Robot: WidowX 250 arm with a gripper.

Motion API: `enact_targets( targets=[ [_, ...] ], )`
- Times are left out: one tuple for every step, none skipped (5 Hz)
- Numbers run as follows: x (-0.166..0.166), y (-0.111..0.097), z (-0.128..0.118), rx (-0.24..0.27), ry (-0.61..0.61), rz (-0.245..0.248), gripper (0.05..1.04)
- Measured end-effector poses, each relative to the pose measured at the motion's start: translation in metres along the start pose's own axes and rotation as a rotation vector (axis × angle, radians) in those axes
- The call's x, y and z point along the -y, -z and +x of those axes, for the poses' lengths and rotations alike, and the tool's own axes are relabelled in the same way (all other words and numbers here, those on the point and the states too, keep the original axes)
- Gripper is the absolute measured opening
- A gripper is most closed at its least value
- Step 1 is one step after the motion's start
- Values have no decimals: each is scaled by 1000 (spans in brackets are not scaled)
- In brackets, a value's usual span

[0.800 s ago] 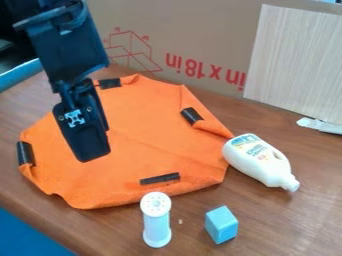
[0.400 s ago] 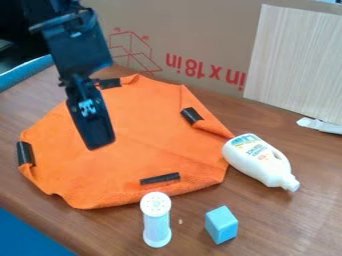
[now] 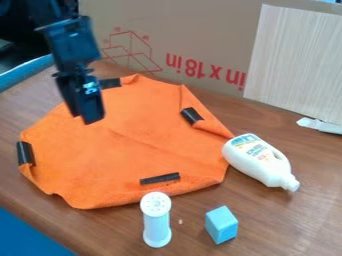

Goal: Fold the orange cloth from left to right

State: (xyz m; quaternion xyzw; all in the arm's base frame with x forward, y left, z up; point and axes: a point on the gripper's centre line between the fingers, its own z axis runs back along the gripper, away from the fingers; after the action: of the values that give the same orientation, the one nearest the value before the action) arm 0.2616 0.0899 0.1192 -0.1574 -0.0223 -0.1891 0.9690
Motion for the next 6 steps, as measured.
enact_targets(
  targets=[
    [-28, 5, -21, 2, -97, 102, 1001],
    [-43, 7, -51, 0, -209, 202, 1001],
    [-44, 19, -61, -19, -313, 282, 1001],
    [-45, 33, -57, -10, -414, 368, 1001],
    [-49, 36, -59, 45, -533, 376, 1001],
    [-53, 34, -67, 80, -615, 312, 1001]
  ],
)
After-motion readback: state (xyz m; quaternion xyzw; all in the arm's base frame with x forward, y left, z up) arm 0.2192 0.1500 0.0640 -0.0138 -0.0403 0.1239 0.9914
